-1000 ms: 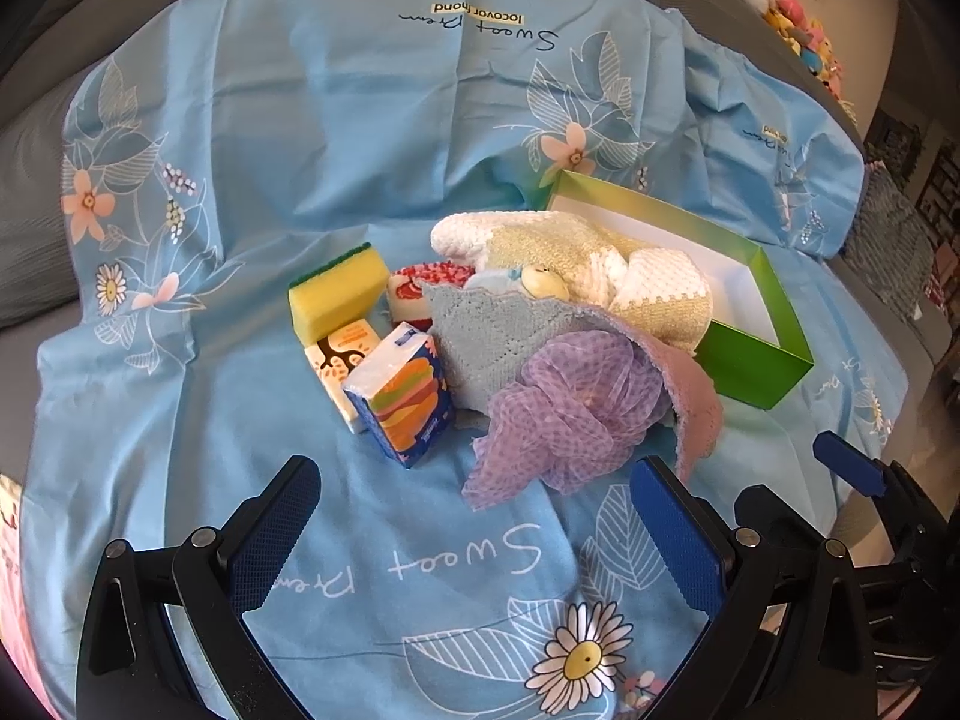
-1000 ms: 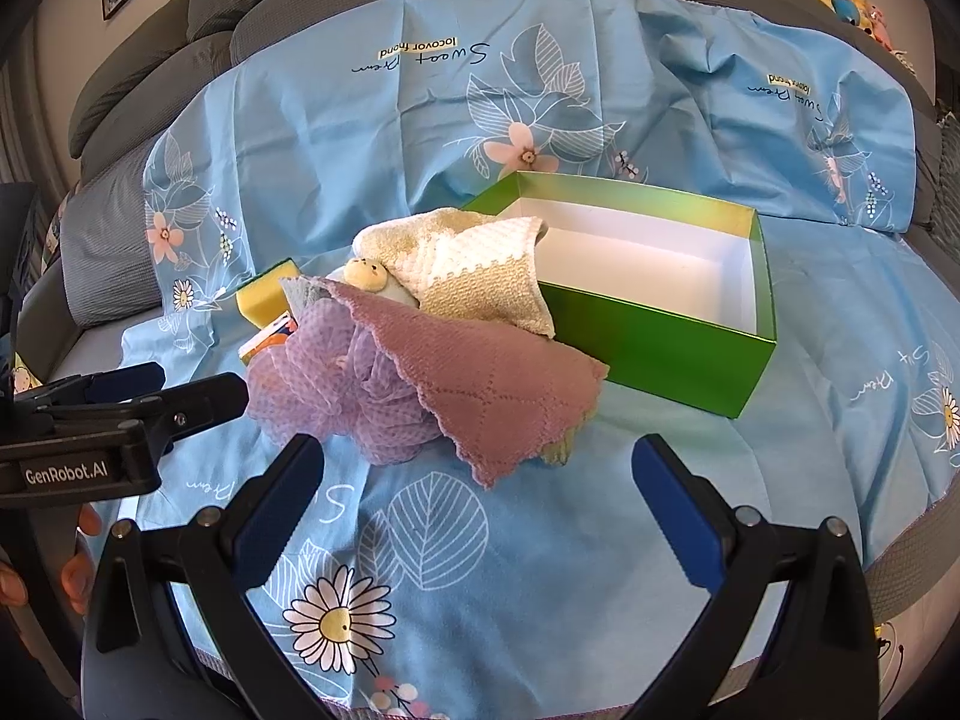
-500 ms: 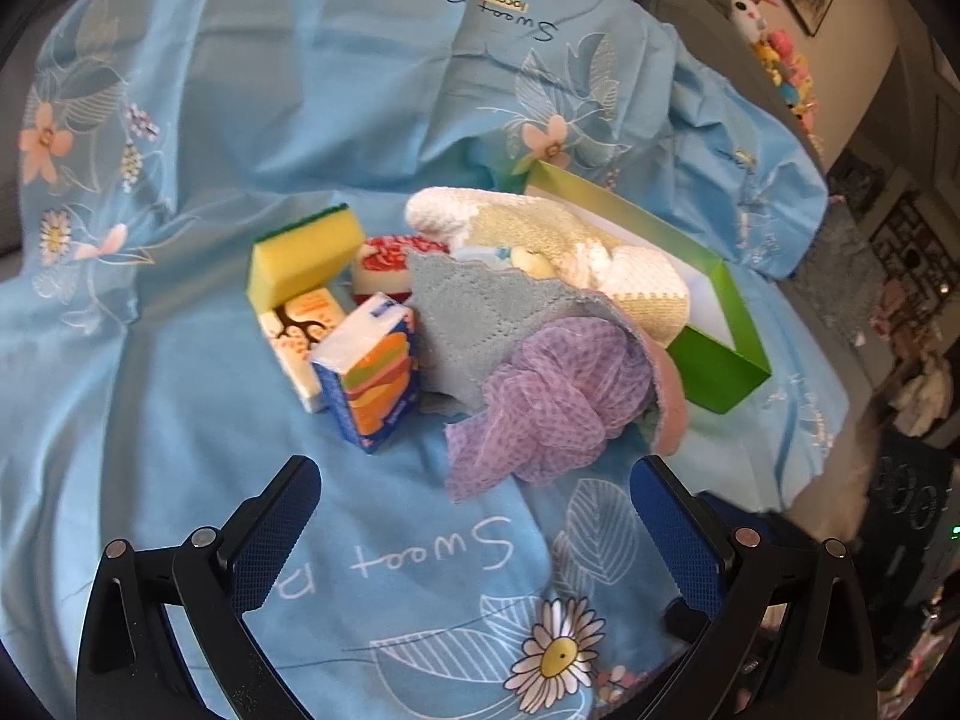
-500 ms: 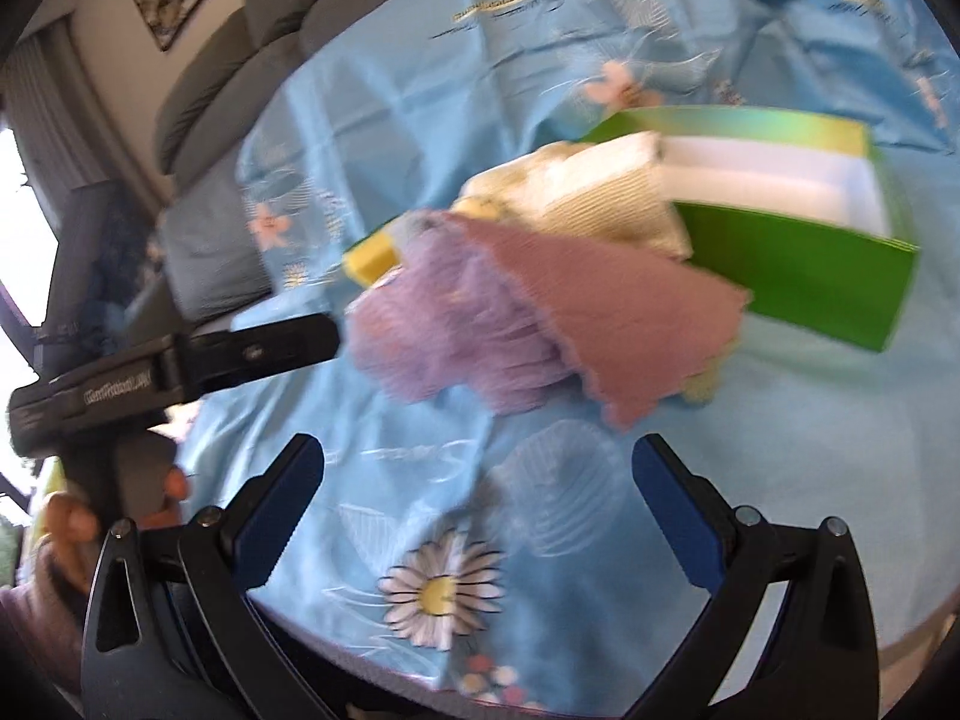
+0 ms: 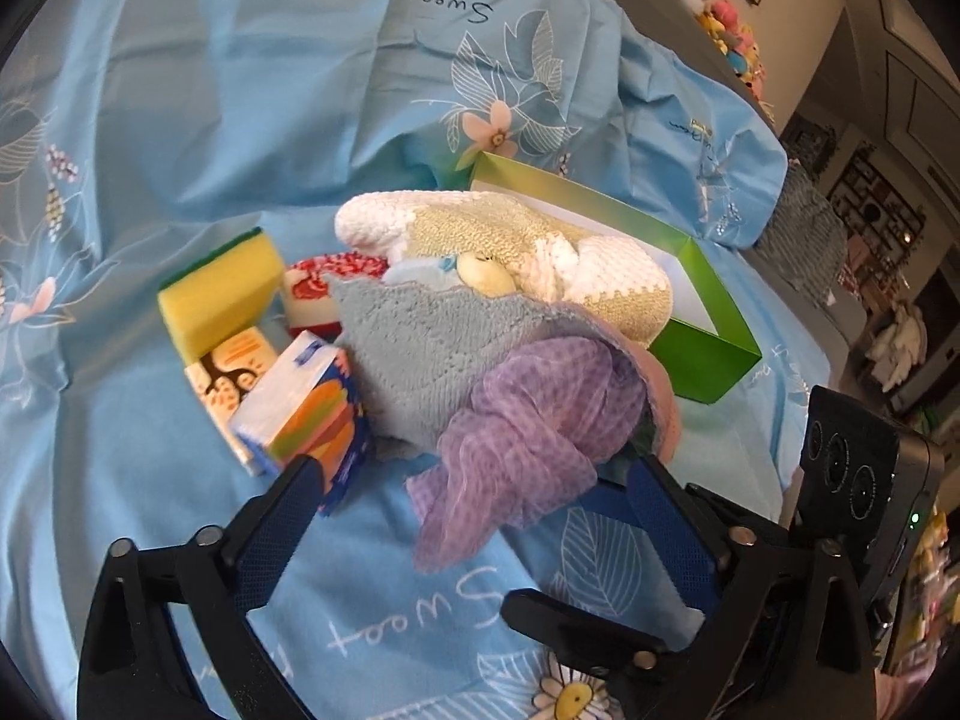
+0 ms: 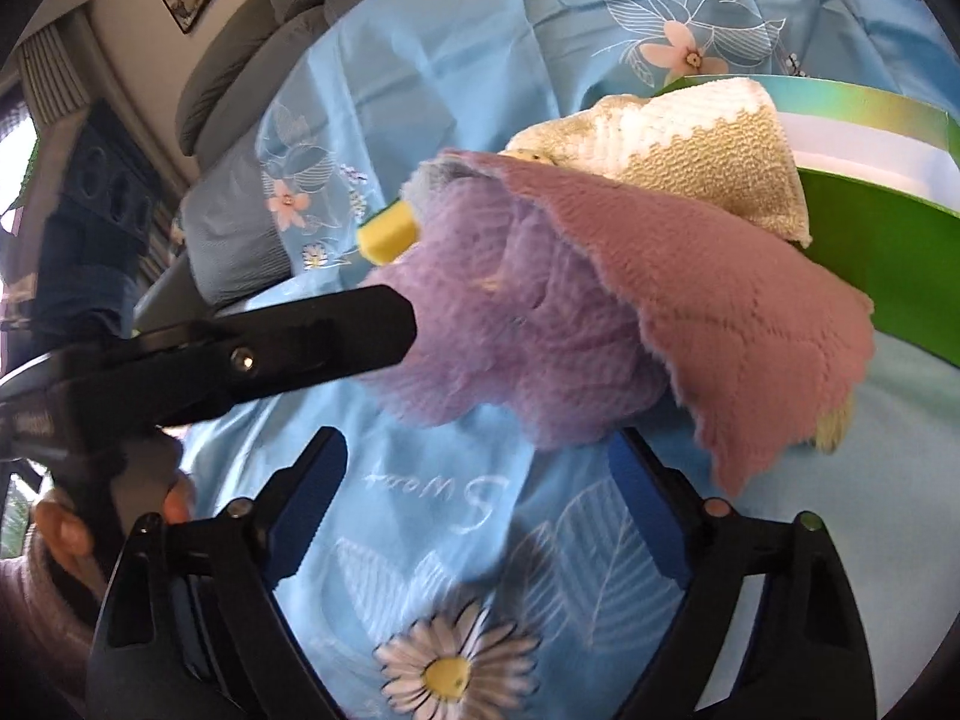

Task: Organize soft objects
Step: 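Grasp the purple mesh bath puff with the left gripper, then carry the purple bath puff into the green box and open the left gripper, then grasp the pink knitted towel with the right gripper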

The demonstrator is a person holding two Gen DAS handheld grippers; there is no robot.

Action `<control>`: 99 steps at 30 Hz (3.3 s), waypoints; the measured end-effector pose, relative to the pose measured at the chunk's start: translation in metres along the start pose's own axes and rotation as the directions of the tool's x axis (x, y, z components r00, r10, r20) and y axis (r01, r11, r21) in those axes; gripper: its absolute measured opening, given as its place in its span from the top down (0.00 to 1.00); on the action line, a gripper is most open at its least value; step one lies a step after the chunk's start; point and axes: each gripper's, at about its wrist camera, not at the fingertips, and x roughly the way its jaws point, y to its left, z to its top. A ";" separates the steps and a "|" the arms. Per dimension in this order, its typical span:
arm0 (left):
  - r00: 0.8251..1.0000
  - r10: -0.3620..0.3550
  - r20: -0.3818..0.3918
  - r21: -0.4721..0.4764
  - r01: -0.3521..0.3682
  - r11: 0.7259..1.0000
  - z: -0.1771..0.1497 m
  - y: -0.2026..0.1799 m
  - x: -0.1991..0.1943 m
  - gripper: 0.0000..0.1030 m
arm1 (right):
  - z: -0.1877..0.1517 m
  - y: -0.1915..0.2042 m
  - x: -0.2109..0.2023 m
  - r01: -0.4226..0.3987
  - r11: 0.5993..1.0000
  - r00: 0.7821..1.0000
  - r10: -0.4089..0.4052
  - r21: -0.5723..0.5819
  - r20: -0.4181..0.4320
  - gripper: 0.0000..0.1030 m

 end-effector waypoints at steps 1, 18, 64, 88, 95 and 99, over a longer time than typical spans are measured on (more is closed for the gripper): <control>1.000 -0.003 -0.004 0.000 0.003 1.000 0.001 0.001 0.003 0.14 | 0.002 -0.001 0.002 0.007 1.000 1.000 -0.007 -0.006 0.003 0.15; 0.989 -0.139 -0.052 -0.060 0.136 0.989 -0.011 0.008 0.003 0.82 | 0.010 -0.009 0.017 0.029 0.999 1.000 -0.029 -0.019 -0.006 0.94; 0.990 -0.054 -0.134 0.113 0.069 0.991 0.157 -0.126 0.114 0.57 | 0.122 -0.120 -0.059 0.260 0.961 0.937 -0.274 0.091 0.216 0.76; 0.999 0.048 -0.012 0.008 -0.048 0.999 0.103 -0.037 0.003 0.08 | 0.057 -0.098 -0.095 0.196 0.968 0.958 -0.222 0.156 0.180 0.31; 1.000 0.026 -0.014 -0.105 -0.027 0.994 0.061 0.003 -0.014 0.08 | 0.036 -0.070 -0.092 0.139 0.982 0.975 -0.159 0.130 0.152 0.31; 0.997 -0.057 -0.056 -0.218 0.044 0.975 0.041 0.022 -0.003 0.08 | 0.026 -0.052 -0.079 0.163 0.984 0.978 -0.171 0.068 0.119 0.31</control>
